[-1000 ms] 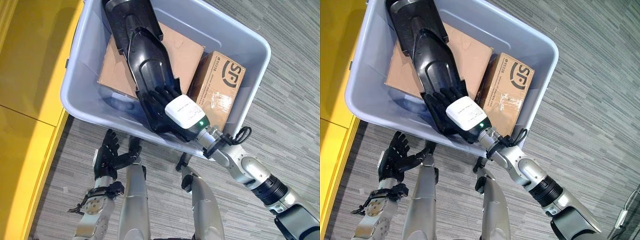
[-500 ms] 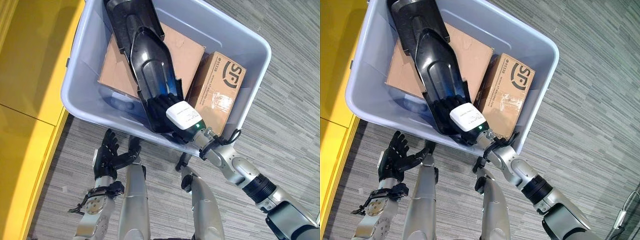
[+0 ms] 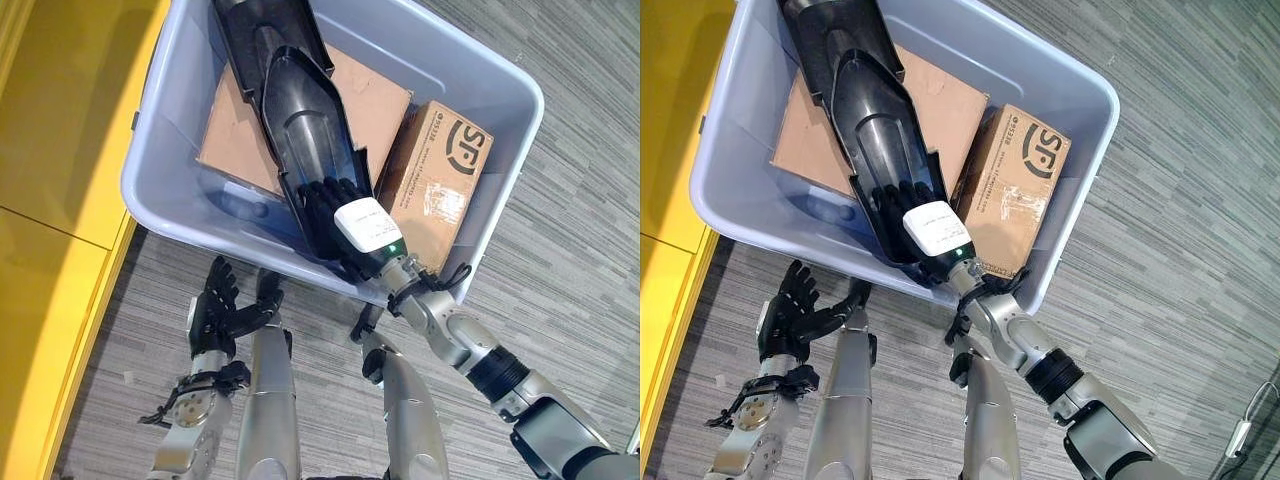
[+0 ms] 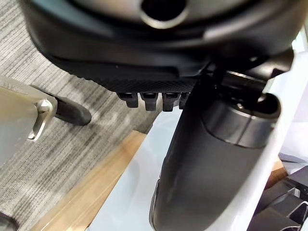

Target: Move parts from the plastic box to the shelf.

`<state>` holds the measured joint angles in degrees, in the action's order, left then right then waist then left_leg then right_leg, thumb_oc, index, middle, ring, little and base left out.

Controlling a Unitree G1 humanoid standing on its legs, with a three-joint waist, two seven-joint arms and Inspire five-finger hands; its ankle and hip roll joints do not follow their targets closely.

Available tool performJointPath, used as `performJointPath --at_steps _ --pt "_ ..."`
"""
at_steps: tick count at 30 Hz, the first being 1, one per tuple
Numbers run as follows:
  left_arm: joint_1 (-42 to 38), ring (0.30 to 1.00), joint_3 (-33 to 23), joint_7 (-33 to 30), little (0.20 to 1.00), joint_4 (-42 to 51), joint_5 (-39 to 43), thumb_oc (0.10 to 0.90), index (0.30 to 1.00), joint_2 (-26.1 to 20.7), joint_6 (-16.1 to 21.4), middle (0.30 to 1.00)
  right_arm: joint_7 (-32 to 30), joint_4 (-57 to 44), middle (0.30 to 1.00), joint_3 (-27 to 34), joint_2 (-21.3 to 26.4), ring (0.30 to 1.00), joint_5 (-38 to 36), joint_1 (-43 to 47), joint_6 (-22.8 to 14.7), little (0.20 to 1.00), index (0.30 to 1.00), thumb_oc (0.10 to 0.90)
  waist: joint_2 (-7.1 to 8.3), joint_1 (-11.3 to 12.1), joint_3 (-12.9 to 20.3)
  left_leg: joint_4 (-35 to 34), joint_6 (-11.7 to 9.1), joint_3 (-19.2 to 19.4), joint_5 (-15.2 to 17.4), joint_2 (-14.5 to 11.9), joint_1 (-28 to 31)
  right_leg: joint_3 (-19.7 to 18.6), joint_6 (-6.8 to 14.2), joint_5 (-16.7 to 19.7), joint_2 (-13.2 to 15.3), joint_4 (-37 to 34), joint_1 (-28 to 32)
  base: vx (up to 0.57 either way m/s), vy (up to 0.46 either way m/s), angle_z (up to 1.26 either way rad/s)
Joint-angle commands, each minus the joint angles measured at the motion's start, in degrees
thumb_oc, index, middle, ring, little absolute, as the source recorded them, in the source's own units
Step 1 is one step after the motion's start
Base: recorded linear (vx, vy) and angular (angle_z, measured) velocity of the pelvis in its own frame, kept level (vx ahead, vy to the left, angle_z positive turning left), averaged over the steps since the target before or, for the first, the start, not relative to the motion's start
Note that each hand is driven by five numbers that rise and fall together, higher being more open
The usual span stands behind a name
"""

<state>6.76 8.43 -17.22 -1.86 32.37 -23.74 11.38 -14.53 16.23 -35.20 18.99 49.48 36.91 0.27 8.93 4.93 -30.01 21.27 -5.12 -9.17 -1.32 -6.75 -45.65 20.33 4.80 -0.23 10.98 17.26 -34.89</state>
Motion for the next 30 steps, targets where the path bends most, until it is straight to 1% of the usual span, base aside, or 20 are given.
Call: performJointPath --at_steps 1,2,4,6,7,10,13,14,15,16,17,18,19,21,26,27,28,29,30 --pt "1.92 1.0 -0.31 -0.65 1.0 6.19 -2.37 0.9 1.0 -1.35 4.32 1.0 -1.86 3.85 1.0 -0.54 -0.32 1.0 1.35 1.91 2.25 1.0 1.0 0.9 -0.18 2.4 0.22 5.45 1.89 2.61 5.5 0.91 -1.71 -5.2 5.01 -1.21 2.11 0.08 4.39 -0.01 0.029 -0.09" --pt "1.91 1.0 -0.32 -0.65 1.0 6.18 -2.37 0.9 1.0 -1.36 4.33 1.0 -1.88 3.89 1.0 -0.55 -0.33 1.0 1.35 1.93 2.24 1.0 1.0 0.9 -0.18 2.39 0.22 5.48 1.89 2.61 5.51 0.9 -1.74 -5.2 5.01 -1.22 2.11 0.1 4.37 -0.02 0.04 -0.11" --pt "1.63 1.0 0.38 -0.96 1.0 6.1 -2.19 0.9 1.0 -1.5 4.8 1.0 -3.63 9.35 1.0 -1.25 -2.31 1.0 1.67 3.45 3.61 1.0 1.0 0.9 -1.2 2.73 0.22 7.57 2.05 2.4 6.23 1.29 -3.28 -5.52 4.88 -1.84 2.45 2.12 2.75 -0.03 0.051 -0.05" --pt "1.06 1.0 1.3 -1.42 1.0 6.0 -1.85 0.9 1.0 -1.46 5.39 1.0 -5.53 16.68 1.0 -2.01 -4.28 1.0 2.69 4.94 6.01 1.0 1.0 0.9 -2.46 3.04 0.22 9.98 2.22 2.18 7.07 1.83 -5.07 -5.99 4.56 -3.15 2.7 5.47 0.62 -0.04 0.064 0.0" --pt "1.02 1.0 1.28 -1.42 1.0 5.98 -1.85 0.9 1.0 -1.47 5.4 1.0 -5.67 16.88 1.0 -2.04 -4.37 1.0 2.67 5.06 5.98 1.0 1.0 0.9 -2.45 3.03 0.22 10.12 2.22 2.16 7.13 1.83 -5.19 -6.0 4.56 -3.22 2.71 5.61 0.51 -0.04 0.049 0.02" --pt "0.52 1.0 1.87 -1.68 1.0 5.7 -1.83 0.9 1.0 -1.64 5.8 1.0 -7.35 23.18 1.0 -2.53 -5.71 1.0 2.83 6.37 7.61 1.0 1.0 0.9 -3.78 3.34 0.22 13.06 2.45 1.94 8.07 2.28 -7.17 -6.66 4.2 -4.64 3.08 9.81 -2.21 -0.03 0.046 0.05" --pt "0.22 1.0 2.19 -1.91 1.0 5.61 -1.88 0.9 1.0 -1.75 6.06 1.0 -8.11 26.1 1.0 -2.65 -6.11 1.0 2.81 6.82 8.56 1.0 1.0 0.9 -4.69 3.53 0.22 15.87 2.7 1.91 9.19 2.56 -8.47 -7.34 3.83 -5.99 3.22 13.11 -4.18 -0.02 0.04 0.02" --pt "0.28 1.0 2.22 -1.91 1.0 5.63 -1.87 0.9 1.0 -1.8 6.07 1.0 -8.06 26.49 0.734 -2.65 -6.21 0.734 2.94 6.89 8.79 0.734 0.734 0.71 -4.88 3.49 0.22 16.38 2.76 1.85 9.38 2.55 -8.78 -7.49 3.77 -6.3 3.32 13.8 -4.6 -0.01 0.045 -0.01" --pt "0.14 1.0 2.52 -2.09 1.0 5.47 -1.96 0.9 1.0 -1.88 6.17 1.0 -8.46 27.81 0.3 -2.87 -6.42 0.3 3.11 6.99 9.32 0.3 0.3 0.4 -5.26 3.45 0.22 17.92 2.97 1.71 9.96 2.65 -9.44 -7.75 3.55 -6.95 3.54 15.77 -5.88 -0.01 0.034 -0.02" --pt "0.13 1.0 2.52 -2.09 1.0 5.46 -1.97 0.9 1.0 -1.87 6.17 1.0 -8.5 27.86 0.3 -2.88 -6.44 0.3 3.09 7.02 9.31 0.3 0.3 0.4 -5.25 3.45 0.22 18.02 2.97 1.71 10.01 2.65 -9.51 -7.77 3.56 -7.01 3.56 15.88 -5.95 -0.01 0.048 -0.02" --pt "0.09 1.0 2.76 -2.27 1.0 5.21 -1.84 0.9 1.0 -1.81 6.36 1.0 -9.25 29.44 0.3 -2.99 -6.79 0.3 3.07 7.24 9.82 0.3 0.3 0.4 -5.72 3.49 0.22 19.61 3.17 1.65 10.65 2.54 -10.15 -8.2 3.3 -7.84 3.72 17.84 -7.07 0.0 0.0 0.0" --pt "0.09 1.0 2.76 -2.27 1.0 5.21 -1.84 0.9 1.0 -1.81 6.36 1.0 -9.25 29.45 0.3 -2.99 -6.79 0.3 3.07 7.25 9.82 0.3 0.3 0.4 -5.72 3.49 0.22 19.62 3.17 1.65 10.66 2.54 -10.17 -8.21 3.3 -7.85 3.72 17.86 -7.08 0.0 0.042 0.0" --pt "-0.24 1.0 3.05 -2.41 1.0 5.01 -1.95 0.9 1.0 -1.86 6.59 1.0 -10.48 29.32 0.3 -2.34 -6.88 0.3 1.76 6.93 9.29 0.3 0.3 0.4 -5.99 3.48 0.22 20.62 3.24 1.64 11.04 2.42 -10.49 -8.66 3.17 -8.35 3.76 18.99 -7.8 0.0 0.0 0.0" --pt "-0.37 1.0 3.22 -2.3 1.0 4.96 -2.0 0.9 1.0 -1.85 6.69 1.0 -10.88 28.6 0.3 -2.41 -6.4 0.3 1.46 6.22 8.99 0.3 0.3 0.4 -6.21 3.42 0.22 21.38 3.3 1.52 11.27 2.53 -10.79 -8.69 3.04 -8.79 3.85 20.03 -8.25 0.0 0.008 -0.04" --pt "-0.91 1.0 3.81 -1.97 1.0 4.2 -1.76 0.9 1.0 -1.54 6.81 1.0 -11.65 27.21 0.3 -2.5 -5.43 0.3 0.89 4.78 8.42 0.3 0.3 0.4 -6.28 3.02 0.22 21.16 3.28 1.51 11.16 2.33 -10.21 -8.49 2.93 -8.94 4.01 20.09 -7.86 0.0 -0.001 -0.02" --pt "-1.25 1.0 3.85 -2.03 1.0 3.72 -1.61 0.9 1.0 -1.36 6.82 1.0 -11.98 25.46 0.3 -2.5 -4.78 0.3 0.55 3.57 7.91 0.3 0.3 0.4 -5.94 2.78 0.22 20.02 3.2 1.61 10.74 2.19 -8.97 -8.22 3.07 -8.55 3.97 19.06 -6.76 -0.02 -0.069 0.03" --pt "-2.02 1.0 3.76 -1.7 1.0 3.31 -1.75 0.9 1.0 -1.41 6.61 1.0 -11.77 21.33 0.3 -2.73 -3.1 0.3 0.35 1.77 6.57 0.3 0.3 0.4 -4.95 2.39 0.22 16.99 2.87 1.53 9.55 2.07 -6.49 -7.32 3.46 -7.28 3.83 15.97 -3.71 -0.03 -0.095 0.04" --pt "-2.38 1.0 3.86 -1.59 1.0 3.0 -1.8 0.9 1.0 -1.38 6.53 1.0 -11.67 20.23 0.3 -2.81 -2.69 0.3 0.08 1.21 6.21 0.3 0.3 0.4 -4.57 2.32 0.22 15.6 2.8 1.4 9.07 2.08 -5.31 -6.97 3.66 -6.66 3.75 14.58 -2.36 -0.01 -0.125 0.13" --pt "-3.39 1.0 3.9 -1.45 1.0 1.96 -1.62 0.9 1.0 -1.32 6.57 1.0 -11.77 17.06 0.3 -2.47 -1.15 0.3 -0.09 -0.36 5.14 0.3 0.3 0.4 -3.74 2.09 0.22 11.98 2.55 1.48 7.81 1.79 -1.89 -6.33 4.05 -5.43 3.6 11.28 0.96 0.0 -0.09 0.18"
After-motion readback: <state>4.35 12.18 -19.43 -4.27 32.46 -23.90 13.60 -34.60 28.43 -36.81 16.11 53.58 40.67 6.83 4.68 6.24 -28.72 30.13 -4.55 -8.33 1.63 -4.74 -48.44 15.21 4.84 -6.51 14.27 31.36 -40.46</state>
